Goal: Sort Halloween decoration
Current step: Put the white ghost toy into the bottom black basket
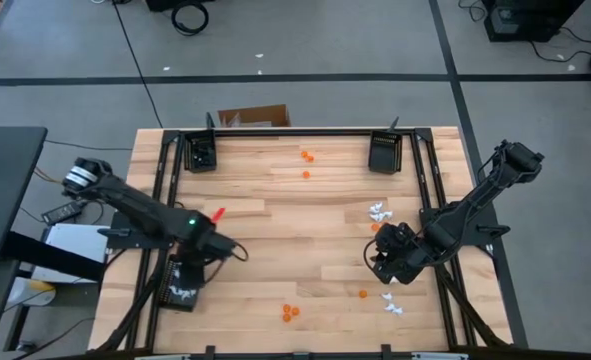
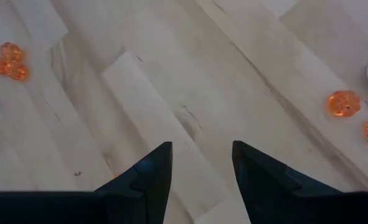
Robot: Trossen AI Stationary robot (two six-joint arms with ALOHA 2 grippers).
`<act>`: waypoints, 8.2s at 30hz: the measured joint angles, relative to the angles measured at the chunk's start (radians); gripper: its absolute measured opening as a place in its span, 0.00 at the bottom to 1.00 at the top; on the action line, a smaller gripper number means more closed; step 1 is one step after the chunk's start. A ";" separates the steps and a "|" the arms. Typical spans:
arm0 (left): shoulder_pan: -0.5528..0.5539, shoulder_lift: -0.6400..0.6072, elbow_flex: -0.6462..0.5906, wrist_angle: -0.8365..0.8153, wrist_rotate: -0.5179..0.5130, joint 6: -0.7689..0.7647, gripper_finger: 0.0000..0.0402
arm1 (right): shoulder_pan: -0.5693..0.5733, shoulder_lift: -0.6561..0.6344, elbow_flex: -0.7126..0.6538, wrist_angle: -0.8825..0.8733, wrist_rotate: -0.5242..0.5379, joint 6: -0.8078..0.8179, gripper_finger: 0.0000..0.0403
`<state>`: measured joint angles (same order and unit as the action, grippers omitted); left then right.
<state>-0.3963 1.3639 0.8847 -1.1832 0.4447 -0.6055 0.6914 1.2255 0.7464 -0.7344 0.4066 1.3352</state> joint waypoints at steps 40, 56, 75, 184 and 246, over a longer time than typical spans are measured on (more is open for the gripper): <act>0.167 -0.049 0.162 0.402 -0.429 -0.063 0.58 | 0.175 0.321 0.000 0.015 -0.293 -0.385 0.43; 0.171 -0.048 0.162 0.403 -0.442 -0.060 0.58 | 0.149 0.350 0.004 0.080 -0.297 -0.426 0.20; 0.138 -0.048 0.162 0.494 -0.506 0.042 0.58 | -0.269 0.247 -0.002 0.682 -0.203 -0.594 0.15; 0.171 0.053 0.162 1.163 -0.858 0.948 0.30 | -0.583 0.244 0.001 1.422 -0.382 -0.446 0.15; -0.287 -0.242 -0.198 0.402 -0.337 -0.908 0.67 | -0.213 0.155 0.000 0.421 -0.538 -0.153 0.40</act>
<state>-0.6831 1.1217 0.6865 -0.7817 0.1073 -1.5134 0.4783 1.3800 0.7467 -0.3138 -0.1318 1.1823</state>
